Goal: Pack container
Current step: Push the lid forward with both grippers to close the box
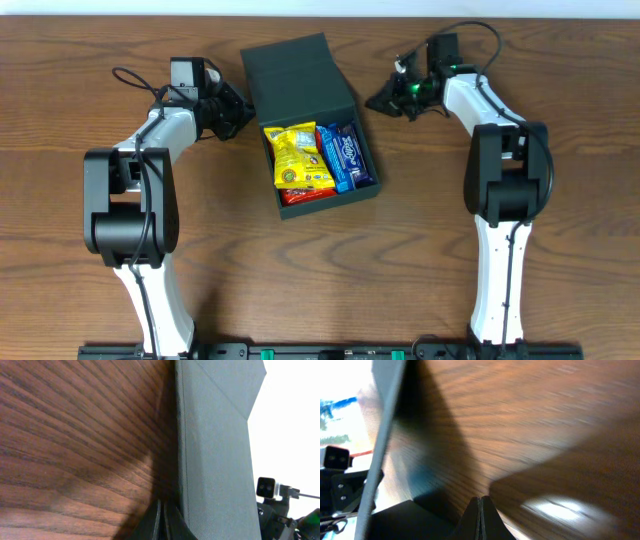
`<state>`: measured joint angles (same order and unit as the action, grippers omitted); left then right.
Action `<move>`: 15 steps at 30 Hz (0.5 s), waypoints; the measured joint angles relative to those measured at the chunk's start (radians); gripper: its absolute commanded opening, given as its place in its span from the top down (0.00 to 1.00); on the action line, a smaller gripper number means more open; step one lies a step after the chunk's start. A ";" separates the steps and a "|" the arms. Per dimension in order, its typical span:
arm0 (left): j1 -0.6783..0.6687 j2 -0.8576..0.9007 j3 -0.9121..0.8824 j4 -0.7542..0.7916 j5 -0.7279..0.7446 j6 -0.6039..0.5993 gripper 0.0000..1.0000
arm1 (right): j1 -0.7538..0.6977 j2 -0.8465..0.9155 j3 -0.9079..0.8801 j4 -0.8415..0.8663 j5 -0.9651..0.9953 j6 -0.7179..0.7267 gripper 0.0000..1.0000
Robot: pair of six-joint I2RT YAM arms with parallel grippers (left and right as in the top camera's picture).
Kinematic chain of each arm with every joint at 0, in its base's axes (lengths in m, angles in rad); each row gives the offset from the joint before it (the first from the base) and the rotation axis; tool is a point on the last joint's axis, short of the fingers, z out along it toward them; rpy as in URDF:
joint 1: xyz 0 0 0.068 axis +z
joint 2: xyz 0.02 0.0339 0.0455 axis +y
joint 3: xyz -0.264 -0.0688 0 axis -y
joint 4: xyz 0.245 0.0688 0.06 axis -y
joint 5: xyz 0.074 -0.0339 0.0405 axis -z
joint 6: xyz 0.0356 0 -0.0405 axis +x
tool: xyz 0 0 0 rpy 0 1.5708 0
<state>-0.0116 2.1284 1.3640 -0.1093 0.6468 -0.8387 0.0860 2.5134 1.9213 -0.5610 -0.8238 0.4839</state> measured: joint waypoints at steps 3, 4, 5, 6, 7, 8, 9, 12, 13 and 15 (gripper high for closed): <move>0.000 0.000 0.000 0.003 0.000 0.000 0.94 | 0.019 0.011 0.000 0.055 -0.058 0.003 0.98; 0.000 0.000 0.000 0.003 0.000 0.000 0.94 | 0.026 0.021 0.000 0.079 -0.084 0.006 0.98; 0.000 0.000 0.000 0.003 0.000 0.000 0.94 | 0.031 0.031 0.000 0.097 -0.105 0.008 0.98; 0.000 0.000 0.000 0.003 0.000 0.000 0.94 | 0.037 0.043 0.000 0.115 -0.127 0.011 0.99; 0.000 0.000 0.000 0.003 0.000 0.000 0.94 | 0.040 0.052 0.000 0.134 -0.147 0.013 0.98; 0.000 0.000 0.000 0.003 0.000 0.000 0.94 | 0.044 0.063 -0.001 0.155 -0.169 0.015 0.98; 0.000 0.000 0.000 0.003 0.000 -0.001 0.94 | 0.047 0.073 -0.001 0.180 -0.192 0.018 0.98; 0.000 0.000 0.000 0.004 0.000 -0.002 0.94 | 0.049 0.080 -0.002 0.254 -0.263 0.025 0.99; 0.000 0.000 0.000 0.005 0.000 -0.003 0.94 | 0.049 0.080 -0.002 0.281 -0.288 0.027 0.98; 0.000 0.000 0.000 0.006 0.000 -0.003 0.94 | 0.049 0.080 -0.002 0.327 -0.330 0.032 0.98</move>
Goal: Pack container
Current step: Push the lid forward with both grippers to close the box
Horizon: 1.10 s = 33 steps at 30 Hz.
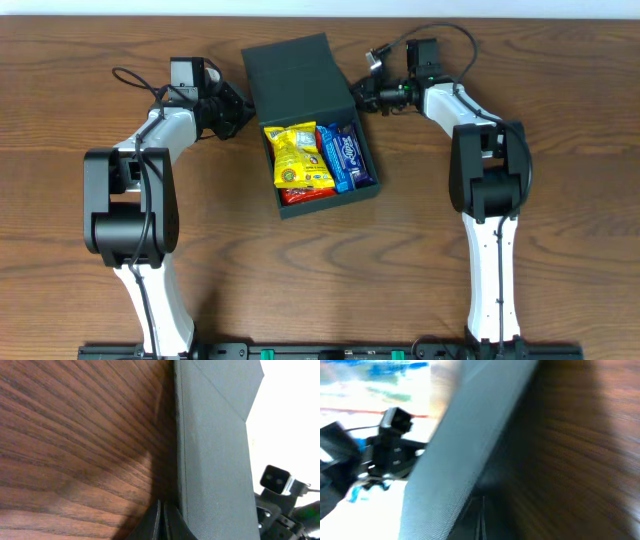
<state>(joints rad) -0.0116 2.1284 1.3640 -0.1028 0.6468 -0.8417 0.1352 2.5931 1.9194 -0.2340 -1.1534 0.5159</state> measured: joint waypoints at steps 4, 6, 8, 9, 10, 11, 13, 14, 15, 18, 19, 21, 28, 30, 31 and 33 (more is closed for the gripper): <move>-0.002 0.000 0.000 0.039 0.002 0.000 0.94 | -0.001 0.002 -0.003 0.113 -0.079 0.017 0.98; -0.002 0.000 0.000 0.079 0.008 0.000 0.94 | -0.002 0.002 -0.004 0.173 -0.123 0.035 0.98; -0.002 0.000 0.000 0.122 0.018 0.000 0.94 | -0.003 0.002 -0.005 0.241 -0.164 0.061 0.98; -0.001 0.000 0.000 0.142 0.026 0.000 0.94 | -0.004 0.002 -0.006 0.286 -0.184 0.077 0.98; 0.000 0.000 0.000 0.158 0.034 0.000 0.94 | -0.005 0.002 -0.006 0.325 -0.197 0.095 0.98; 0.000 0.000 0.000 0.171 0.044 0.000 0.94 | -0.006 0.002 -0.010 0.394 -0.219 0.121 0.98; -0.001 0.000 0.002 0.183 0.071 0.000 0.94 | -0.008 0.002 -0.011 0.515 -0.250 0.191 0.98; -0.002 0.000 0.005 0.183 0.085 0.001 0.94 | -0.009 0.002 -0.015 0.623 -0.272 0.241 0.98; -0.003 0.000 0.011 0.182 0.102 0.004 0.94 | -0.010 0.002 -0.015 0.695 -0.288 0.288 0.99; -0.008 0.000 0.035 0.183 0.147 0.013 0.94 | -0.011 0.002 -0.015 0.919 -0.329 0.450 0.98; -0.010 0.000 0.051 0.183 0.165 0.020 0.94 | -0.010 0.002 -0.015 1.038 -0.346 0.521 0.98; -0.012 0.000 0.077 0.183 0.192 0.031 0.94 | -0.010 0.001 -0.013 1.150 -0.367 0.635 0.98; -0.016 0.000 0.151 0.183 0.283 0.076 0.94 | -0.023 0.001 -0.011 1.352 -0.393 0.924 0.99; -0.019 0.000 0.156 0.182 0.314 0.089 0.94 | -0.023 0.001 -0.011 1.394 -0.393 0.986 0.99; -0.022 0.000 0.157 0.181 0.325 0.095 0.94 | -0.023 0.001 -0.011 1.413 -0.393 1.013 0.98; -0.030 0.000 0.157 0.180 0.351 0.109 0.94 | -0.023 0.001 -0.011 1.462 -0.393 1.062 0.98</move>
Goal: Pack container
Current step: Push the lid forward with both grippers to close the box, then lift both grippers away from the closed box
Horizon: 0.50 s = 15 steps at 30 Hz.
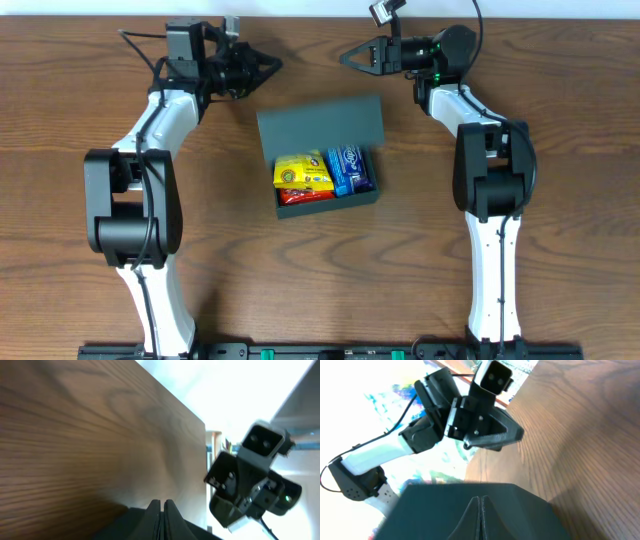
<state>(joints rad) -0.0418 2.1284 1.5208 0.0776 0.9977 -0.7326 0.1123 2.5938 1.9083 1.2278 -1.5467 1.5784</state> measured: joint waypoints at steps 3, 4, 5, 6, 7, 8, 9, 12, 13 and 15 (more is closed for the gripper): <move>-0.027 0.000 0.000 -0.004 0.043 0.023 0.94 | 0.000 0.000 0.000 0.139 0.001 0.100 0.98; -0.040 0.000 0.000 -0.005 0.051 0.031 0.94 | 0.000 0.000 0.000 0.164 0.001 0.132 0.98; -0.046 0.000 0.000 -0.005 0.054 0.035 0.94 | 0.000 0.000 0.000 0.170 0.001 0.149 0.98; -0.054 0.000 0.000 -0.005 0.056 0.039 0.94 | 0.000 0.000 0.000 0.173 0.000 0.165 0.98; -0.061 0.000 0.000 -0.006 0.059 0.044 0.94 | -0.002 0.000 0.000 0.173 0.000 0.173 0.98; -0.064 0.000 0.000 -0.006 0.061 0.050 0.94 | -0.004 0.000 0.000 0.174 0.001 0.178 0.98; -0.066 0.000 0.000 -0.006 0.061 0.053 0.94 | -0.007 0.000 0.000 0.171 0.001 0.180 0.98; -0.065 0.000 0.002 -0.006 0.040 0.057 0.94 | -0.024 0.000 0.000 0.053 0.002 0.141 0.98; -0.065 0.000 0.003 -0.008 0.022 0.058 0.94 | -0.029 -0.001 0.000 -0.035 0.008 0.113 0.99; -0.064 0.000 0.006 -0.028 -0.035 0.060 0.94 | -0.041 -0.002 0.002 -0.257 0.045 0.003 0.98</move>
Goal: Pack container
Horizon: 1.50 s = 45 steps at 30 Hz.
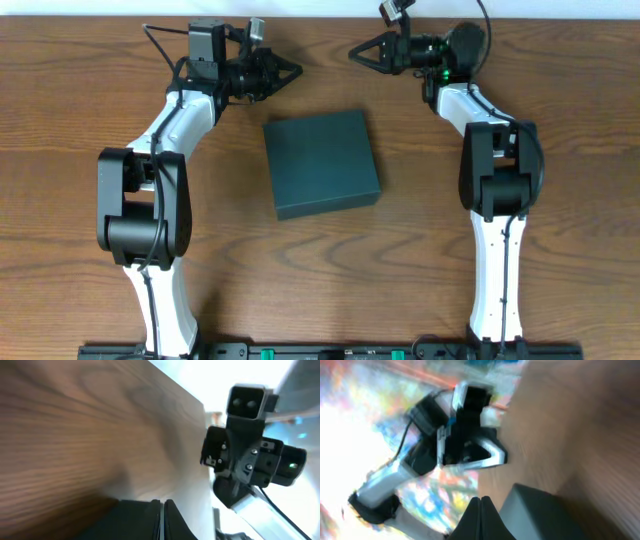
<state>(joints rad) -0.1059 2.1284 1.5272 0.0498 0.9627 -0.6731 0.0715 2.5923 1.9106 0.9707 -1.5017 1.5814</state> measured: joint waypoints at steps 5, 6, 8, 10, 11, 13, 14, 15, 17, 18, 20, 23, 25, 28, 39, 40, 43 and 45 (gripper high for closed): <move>0.000 0.000 0.009 -0.109 -0.172 0.000 0.94 | -0.010 -0.001 0.006 -0.527 0.239 -0.283 0.98; 0.002 0.000 0.018 -0.151 -0.207 0.005 0.94 | -0.011 0.000 0.006 -0.565 0.287 -0.334 0.99; 0.004 0.000 0.046 -0.231 -0.273 0.027 0.94 | -0.014 0.000 0.015 -0.620 0.368 -0.415 0.98; 0.008 0.001 0.113 -0.344 -0.346 0.061 0.94 | -0.019 0.000 0.060 -0.741 0.437 -0.482 0.99; 0.009 0.003 0.161 -0.406 -0.383 0.084 0.94 | -0.023 0.001 0.097 -0.822 0.473 -0.529 0.98; 0.013 0.007 0.272 -0.501 -0.444 0.136 0.94 | -0.032 0.002 0.199 -1.012 0.536 -0.629 0.98; 0.014 0.008 0.362 -0.579 -0.476 0.176 0.94 | -0.040 0.002 0.298 -1.164 0.574 -0.709 0.98; 0.016 0.006 0.429 -0.621 -0.500 0.208 0.94 | -0.044 0.001 0.365 -1.256 0.606 -0.778 0.98; 0.015 0.006 0.556 -0.747 -0.525 0.263 0.94 | -0.056 -0.005 0.520 -1.507 0.673 -0.905 0.98; 0.014 0.005 0.599 -0.783 -0.531 0.286 0.95 | -0.058 -0.013 0.578 -1.606 0.712 -0.969 0.98; 0.005 0.001 0.679 -0.879 -0.549 0.337 0.94 | -0.063 -0.034 0.667 -1.770 0.784 -1.058 0.98; -0.032 -0.008 0.748 -1.014 -0.573 0.435 0.94 | -0.069 -0.118 0.745 -2.021 0.908 -1.202 0.98; -0.076 -0.010 0.749 -1.075 -0.590 0.487 0.94 | -0.069 -0.189 0.754 -2.166 0.982 -1.286 0.98; -0.138 -0.010 0.696 -1.111 -0.603 0.541 0.94 | -0.072 -0.291 0.758 -2.324 1.054 -1.374 0.98; -0.230 -0.003 0.558 -1.212 -0.538 0.706 0.94 | -0.075 -0.881 0.340 -2.409 1.292 -1.504 0.98; -0.227 -0.003 0.555 -1.209 -0.520 0.716 0.94 | -0.074 -0.920 0.267 -2.399 1.297 -1.505 0.98; -0.219 -0.007 0.505 -1.184 -0.474 0.739 0.94 | -0.068 -1.031 -0.066 -2.250 1.271 -1.493 0.98; -0.223 -0.008 0.450 -1.167 -0.459 0.749 0.94 | -0.060 -1.064 -0.282 -2.113 1.229 -1.474 0.98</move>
<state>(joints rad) -0.3286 2.1201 1.9774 -1.1175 0.5041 0.0761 0.0120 1.5280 1.6283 -1.1427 -0.2729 0.1070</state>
